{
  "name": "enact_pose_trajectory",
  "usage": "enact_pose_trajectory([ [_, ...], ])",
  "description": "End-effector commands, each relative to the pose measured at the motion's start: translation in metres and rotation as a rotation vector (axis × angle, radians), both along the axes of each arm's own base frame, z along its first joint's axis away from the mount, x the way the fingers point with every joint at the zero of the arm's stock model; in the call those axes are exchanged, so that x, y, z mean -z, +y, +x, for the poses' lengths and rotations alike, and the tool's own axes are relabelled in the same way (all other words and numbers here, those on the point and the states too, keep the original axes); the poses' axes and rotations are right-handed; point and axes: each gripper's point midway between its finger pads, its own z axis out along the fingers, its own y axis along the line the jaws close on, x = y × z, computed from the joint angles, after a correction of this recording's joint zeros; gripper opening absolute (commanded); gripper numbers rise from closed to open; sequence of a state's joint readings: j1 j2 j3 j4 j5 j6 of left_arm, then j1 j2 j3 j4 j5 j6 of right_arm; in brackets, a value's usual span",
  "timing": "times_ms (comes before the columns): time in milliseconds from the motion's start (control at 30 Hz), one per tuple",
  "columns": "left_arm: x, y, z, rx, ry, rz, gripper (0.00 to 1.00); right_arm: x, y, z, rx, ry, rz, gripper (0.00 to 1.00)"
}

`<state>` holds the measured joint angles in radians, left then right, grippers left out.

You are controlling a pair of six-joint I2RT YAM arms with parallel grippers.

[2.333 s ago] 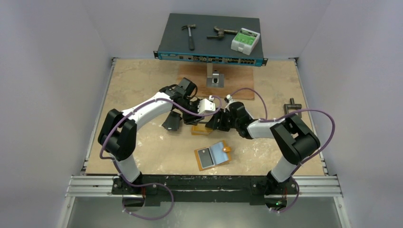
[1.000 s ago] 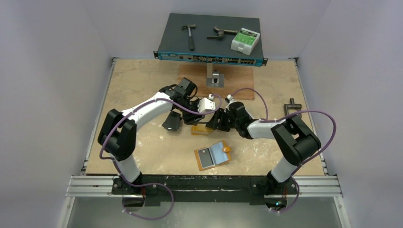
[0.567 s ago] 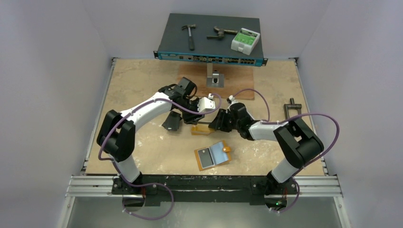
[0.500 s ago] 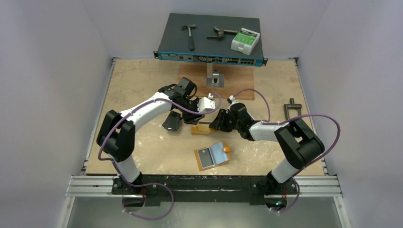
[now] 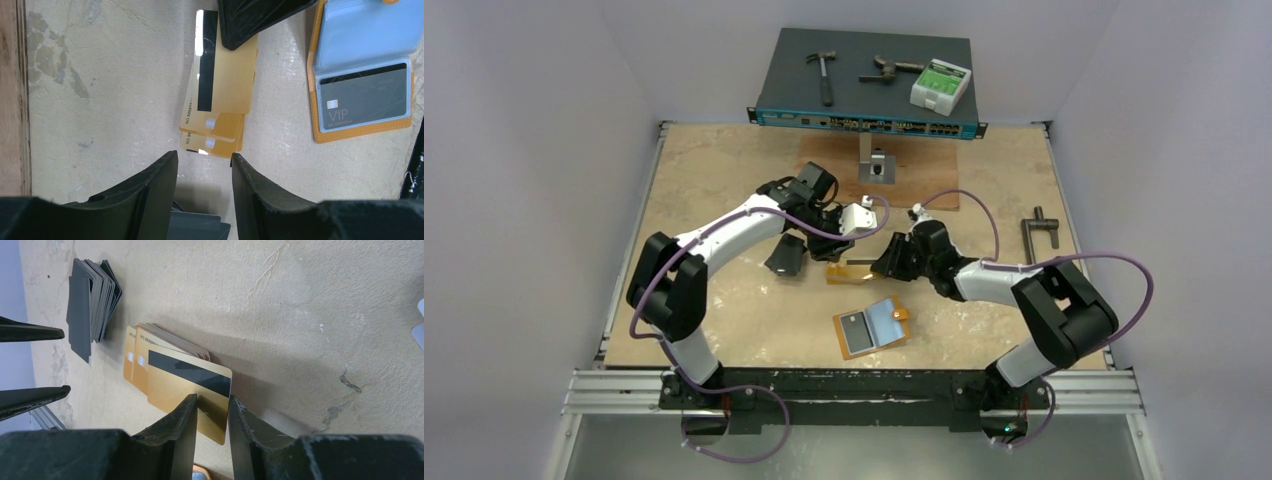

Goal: Put the credit cards into the card holder
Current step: Pick up the credit card from the center of the board.

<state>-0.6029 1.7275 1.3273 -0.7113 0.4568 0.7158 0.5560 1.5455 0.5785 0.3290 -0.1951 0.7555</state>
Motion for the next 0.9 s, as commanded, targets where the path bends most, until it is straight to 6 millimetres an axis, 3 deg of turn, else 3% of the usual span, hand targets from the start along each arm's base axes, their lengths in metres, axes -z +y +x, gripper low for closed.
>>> enact_pose_trajectory([
  [0,-0.019,-0.004,0.005,-0.022,-0.036,-0.048,0.43,-0.007,-0.007,0.002,0.023,-0.026,-0.029,0.24],
  [433,-0.024,-0.004,0.004,-0.027,-0.037,-0.055,0.43,-0.024,-0.013,-0.004,0.016,-0.054,-0.031,0.15],
  [667,-0.035,-0.005,0.000,-0.027,-0.039,-0.077,0.42,-0.051,-0.007,-0.005,-0.030,-0.108,-0.006,0.00],
  [867,-0.055,-0.006,-0.007,-0.029,-0.023,-0.121,0.44,-0.087,0.010,-0.012,-0.156,-0.201,0.078,0.00],
])
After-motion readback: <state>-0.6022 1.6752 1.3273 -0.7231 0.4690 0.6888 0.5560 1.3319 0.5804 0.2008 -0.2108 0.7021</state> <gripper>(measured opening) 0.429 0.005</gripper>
